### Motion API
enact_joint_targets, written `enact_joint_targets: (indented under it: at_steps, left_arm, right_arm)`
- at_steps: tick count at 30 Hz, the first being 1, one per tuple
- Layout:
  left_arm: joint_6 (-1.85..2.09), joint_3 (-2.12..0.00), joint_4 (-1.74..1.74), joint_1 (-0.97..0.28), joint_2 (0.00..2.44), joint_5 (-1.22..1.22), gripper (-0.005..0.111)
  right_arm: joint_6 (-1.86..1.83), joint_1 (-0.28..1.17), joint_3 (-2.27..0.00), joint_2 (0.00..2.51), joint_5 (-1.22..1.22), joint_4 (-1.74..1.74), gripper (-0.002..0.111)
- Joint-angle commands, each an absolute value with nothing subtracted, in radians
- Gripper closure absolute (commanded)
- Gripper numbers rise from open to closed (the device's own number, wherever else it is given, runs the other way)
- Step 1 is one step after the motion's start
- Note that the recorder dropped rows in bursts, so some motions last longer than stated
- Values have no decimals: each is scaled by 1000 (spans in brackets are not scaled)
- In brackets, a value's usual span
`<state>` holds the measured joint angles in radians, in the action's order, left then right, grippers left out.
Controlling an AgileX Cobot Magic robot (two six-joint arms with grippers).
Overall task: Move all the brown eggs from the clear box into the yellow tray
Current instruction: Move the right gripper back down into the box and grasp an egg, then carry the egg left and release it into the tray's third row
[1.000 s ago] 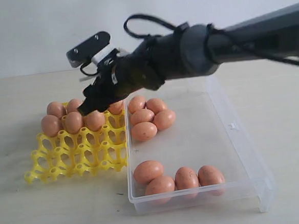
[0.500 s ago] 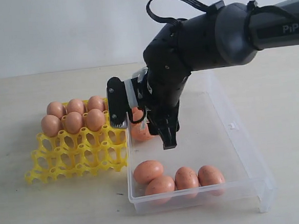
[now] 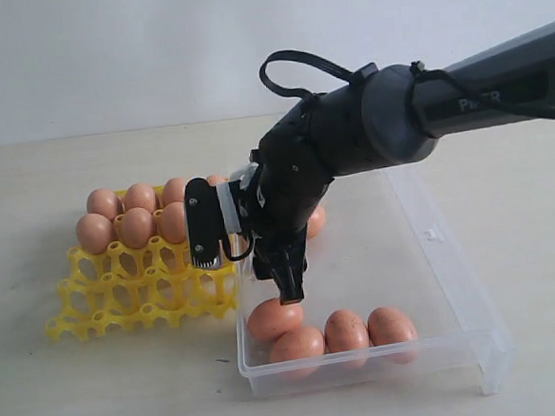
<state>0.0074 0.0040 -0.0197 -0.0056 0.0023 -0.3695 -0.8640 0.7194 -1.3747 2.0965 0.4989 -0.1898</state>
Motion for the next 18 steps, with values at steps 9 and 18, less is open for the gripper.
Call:
enact_joint_targets:
  at_steps: [9, 18]
  left_arm:
    - [7, 0, -16, -10, 0, -361, 107]
    - [7, 0, -16, -10, 0, -361, 107]
  right_arm:
    - [-838, 713, -1374, 2129, 482, -218, 108]
    - [-386, 711, -1343, 1939, 300, -244, 108]
